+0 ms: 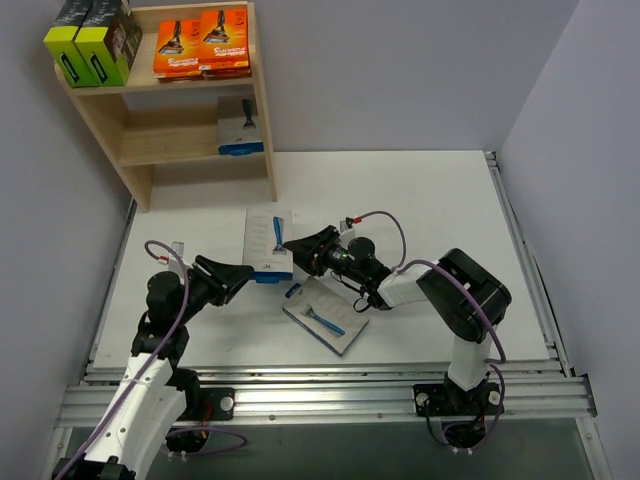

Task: Place and organize the shaving razors onto the shelf
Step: Pass the shaving razor from the right arm to the left

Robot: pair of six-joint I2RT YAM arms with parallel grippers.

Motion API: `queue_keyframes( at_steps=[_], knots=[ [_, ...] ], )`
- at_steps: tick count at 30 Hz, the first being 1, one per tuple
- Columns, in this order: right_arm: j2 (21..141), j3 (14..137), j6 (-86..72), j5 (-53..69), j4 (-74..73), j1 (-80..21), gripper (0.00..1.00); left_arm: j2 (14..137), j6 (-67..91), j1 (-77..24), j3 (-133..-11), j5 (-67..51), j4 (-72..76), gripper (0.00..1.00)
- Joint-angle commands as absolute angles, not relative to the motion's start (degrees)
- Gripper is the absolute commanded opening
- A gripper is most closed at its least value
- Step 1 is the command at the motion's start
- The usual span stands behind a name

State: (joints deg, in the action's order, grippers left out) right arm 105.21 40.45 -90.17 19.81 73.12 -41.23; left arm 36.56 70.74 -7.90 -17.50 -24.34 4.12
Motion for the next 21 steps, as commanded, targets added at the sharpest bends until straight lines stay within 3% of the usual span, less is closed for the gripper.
queue_keyframes(
  at_steps=[1,5,6,7,8,10,13,14,15,16,21],
  knots=[
    [104.6,41.8,-89.6,20.7,90.5,-41.9,0.00,35.6,70.0,-6.9,-18.3,-24.8,6.9,0.43],
    [104.2,41.7,-88.8,20.7,90.0,-42.0,0.00,35.8,69.6,-6.2,-19.1,-25.0,6.6,0.41],
    [104.2,41.6,-88.5,20.6,89.8,-42.0,0.00,35.9,69.6,-6.0,-19.4,-25.1,6.6,0.36],
    [104.2,41.4,-88.4,20.6,89.7,-42.0,0.00,36.0,69.5,-5.7,-19.5,-25.5,6.7,0.23],
    [104.2,41.3,-88.4,20.4,89.7,-42.0,0.00,36.0,69.5,-5.5,-19.7,-25.7,6.7,0.16],
    [104.3,41.5,-88.4,20.6,89.6,-41.9,0.11,36.1,68.9,-4.9,-20.1,-26.2,6.8,0.03],
    [104.5,41.3,-88.5,20.7,90.2,-41.8,0.14,36.3,67.7,-4.0,-21.1,-27.5,6.8,0.02],
    [104.5,41.1,-88.5,20.7,90.3,-41.7,0.19,36.3,67.4,-3.5,-21.4,-28.2,6.7,0.02],
    [104.5,41.0,-88.7,20.7,90.3,-41.4,0.33,36.3,66.9,-3.3,-21.7,-28.6,6.5,0.02],
    [104.5,40.9,-88.9,20.6,90.3,-41.3,0.37,36.4,66.6,-3.0,-22.5,-29.0,6.3,0.02],
    [104.5,40.3,-89.3,20.4,90.9,-40.8,0.47,36.0,65.2,-1.8,-24.4,-29.4,3.1,0.02]
  ],
)
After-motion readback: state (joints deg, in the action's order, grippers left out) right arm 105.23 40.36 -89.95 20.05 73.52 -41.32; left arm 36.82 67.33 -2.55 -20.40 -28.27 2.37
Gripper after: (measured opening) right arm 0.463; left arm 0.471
